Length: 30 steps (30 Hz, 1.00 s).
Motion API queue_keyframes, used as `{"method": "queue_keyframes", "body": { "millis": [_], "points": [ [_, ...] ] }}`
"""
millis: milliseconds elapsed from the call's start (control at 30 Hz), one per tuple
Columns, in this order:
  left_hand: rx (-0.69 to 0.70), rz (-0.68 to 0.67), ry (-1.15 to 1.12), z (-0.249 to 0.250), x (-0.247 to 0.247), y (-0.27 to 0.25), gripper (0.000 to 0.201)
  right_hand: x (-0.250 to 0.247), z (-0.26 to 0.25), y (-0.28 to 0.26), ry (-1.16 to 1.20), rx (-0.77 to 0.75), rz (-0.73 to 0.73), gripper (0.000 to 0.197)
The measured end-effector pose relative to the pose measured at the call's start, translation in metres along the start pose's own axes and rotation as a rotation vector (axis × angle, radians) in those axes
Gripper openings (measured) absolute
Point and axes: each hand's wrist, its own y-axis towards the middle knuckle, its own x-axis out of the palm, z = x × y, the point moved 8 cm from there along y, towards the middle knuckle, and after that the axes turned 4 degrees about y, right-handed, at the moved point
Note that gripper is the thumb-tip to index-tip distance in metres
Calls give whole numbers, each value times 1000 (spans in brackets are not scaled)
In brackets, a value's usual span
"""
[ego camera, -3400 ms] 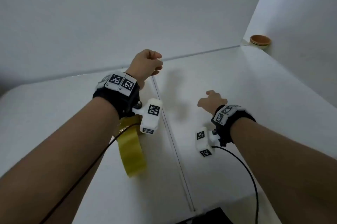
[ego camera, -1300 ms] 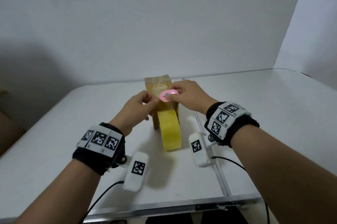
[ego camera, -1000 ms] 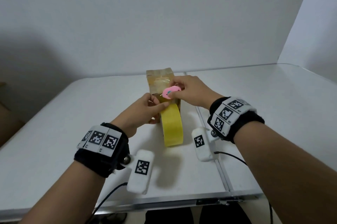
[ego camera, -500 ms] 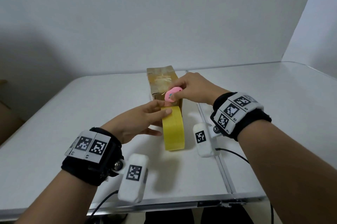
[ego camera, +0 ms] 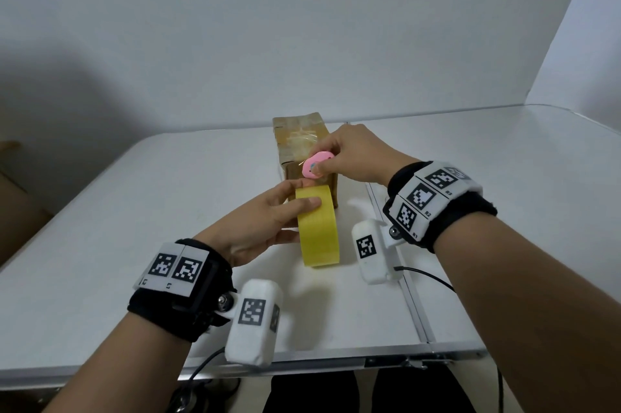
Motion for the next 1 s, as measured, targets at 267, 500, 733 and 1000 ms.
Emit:
{"method": "queue_keyframes", "body": {
  "millis": [267,500,733,1000],
  "points": [
    [-41,20,23,0,-8,-3,34,3,-2,-1,-14,-5,10,24],
    [-29,-4,20,0,-5,-3,32,-3,7,-4,125,53,-32,24],
    [-28,-30,50,2,-6,-5,34,2,-2,-3,-13,41,-91,25],
    [-33,-49,12,1,-7,-2,33,10,-7,2,-193,6,-111,24]
  ]
}}
